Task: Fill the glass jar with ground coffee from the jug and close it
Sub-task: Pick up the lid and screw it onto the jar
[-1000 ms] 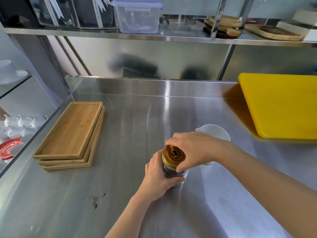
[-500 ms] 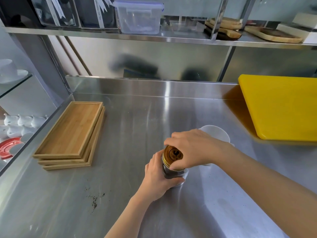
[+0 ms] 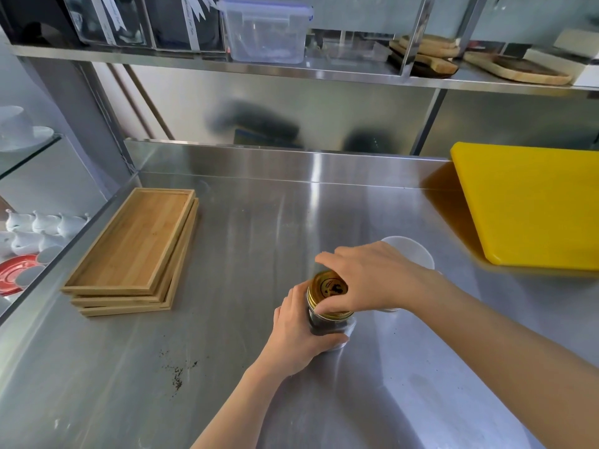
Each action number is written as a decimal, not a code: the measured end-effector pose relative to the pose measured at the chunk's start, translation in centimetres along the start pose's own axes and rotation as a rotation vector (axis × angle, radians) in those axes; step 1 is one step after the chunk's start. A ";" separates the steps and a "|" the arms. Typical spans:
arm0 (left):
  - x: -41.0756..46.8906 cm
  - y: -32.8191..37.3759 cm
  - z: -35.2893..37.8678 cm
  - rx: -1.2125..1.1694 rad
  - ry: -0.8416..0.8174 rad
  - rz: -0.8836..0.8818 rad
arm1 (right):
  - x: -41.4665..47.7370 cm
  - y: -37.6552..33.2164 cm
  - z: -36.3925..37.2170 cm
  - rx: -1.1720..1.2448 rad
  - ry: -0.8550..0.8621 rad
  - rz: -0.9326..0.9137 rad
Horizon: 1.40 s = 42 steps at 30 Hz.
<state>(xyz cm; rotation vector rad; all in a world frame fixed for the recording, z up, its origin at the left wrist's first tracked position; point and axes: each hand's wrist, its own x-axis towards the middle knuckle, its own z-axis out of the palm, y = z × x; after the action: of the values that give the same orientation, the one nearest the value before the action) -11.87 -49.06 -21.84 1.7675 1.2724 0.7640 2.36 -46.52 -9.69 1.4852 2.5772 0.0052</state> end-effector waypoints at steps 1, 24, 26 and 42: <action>0.0 0.0 0.0 0.001 0.003 -0.002 | 0.0 0.1 0.1 0.014 -0.004 0.005; 0.2 -0.6 0.2 -0.068 0.019 0.023 | -0.4 0.2 0.4 0.105 0.077 0.097; 0.2 -0.7 0.2 -0.073 0.026 0.025 | -0.5 0.2 0.2 0.186 -0.026 0.001; 1.4 -1.1 -0.9 -0.207 -0.188 -0.003 | -0.6 0.8 2.2 0.132 0.015 -0.193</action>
<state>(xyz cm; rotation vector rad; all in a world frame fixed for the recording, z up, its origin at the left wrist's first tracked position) -12.74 -47.30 -22.34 1.6279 1.0325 0.6844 3.62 -46.81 -11.67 1.2735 2.7703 -0.1819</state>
